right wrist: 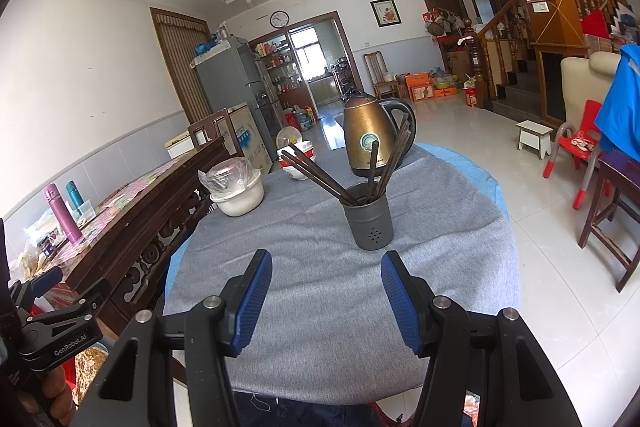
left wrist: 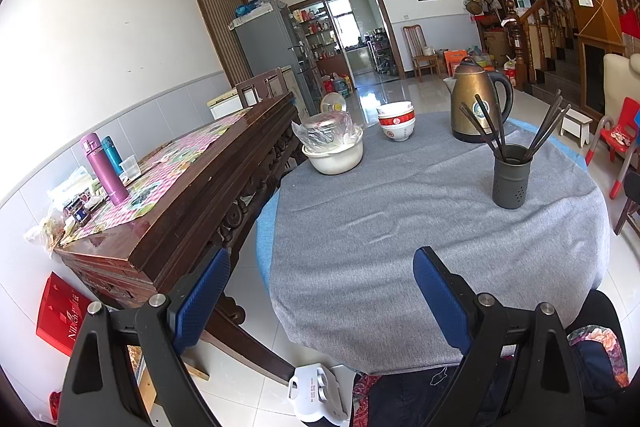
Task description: Organize utensils
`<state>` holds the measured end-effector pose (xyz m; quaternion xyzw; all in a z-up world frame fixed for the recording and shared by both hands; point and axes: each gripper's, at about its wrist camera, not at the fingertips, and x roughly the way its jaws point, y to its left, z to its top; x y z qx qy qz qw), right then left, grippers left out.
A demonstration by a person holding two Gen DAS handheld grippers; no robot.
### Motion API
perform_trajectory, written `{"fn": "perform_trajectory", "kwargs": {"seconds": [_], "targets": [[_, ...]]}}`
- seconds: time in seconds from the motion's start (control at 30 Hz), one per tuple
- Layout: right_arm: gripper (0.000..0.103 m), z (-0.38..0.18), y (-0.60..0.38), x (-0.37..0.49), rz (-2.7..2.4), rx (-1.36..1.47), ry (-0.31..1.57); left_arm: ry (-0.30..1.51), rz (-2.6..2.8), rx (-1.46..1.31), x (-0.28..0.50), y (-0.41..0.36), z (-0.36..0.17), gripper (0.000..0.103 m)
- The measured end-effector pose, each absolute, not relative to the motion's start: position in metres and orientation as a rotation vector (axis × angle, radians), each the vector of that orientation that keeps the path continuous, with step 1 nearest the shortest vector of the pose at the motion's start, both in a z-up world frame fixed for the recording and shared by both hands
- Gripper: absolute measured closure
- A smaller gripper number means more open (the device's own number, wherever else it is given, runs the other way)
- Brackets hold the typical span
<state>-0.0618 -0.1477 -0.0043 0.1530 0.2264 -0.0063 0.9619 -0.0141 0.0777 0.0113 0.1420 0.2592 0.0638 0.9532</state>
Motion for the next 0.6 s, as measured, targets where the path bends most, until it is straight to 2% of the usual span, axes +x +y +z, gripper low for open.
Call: {"fn": "perform_trajectory", "kwargs": {"seconds": [0.6], "targets": [[0.042, -0.0051, -0.1479, -0.0610, -0.013, 0.305, 0.461, 0.537, 0.126, 0.290, -0.0110, 0.0761, 0.0064, 0.010]]}}
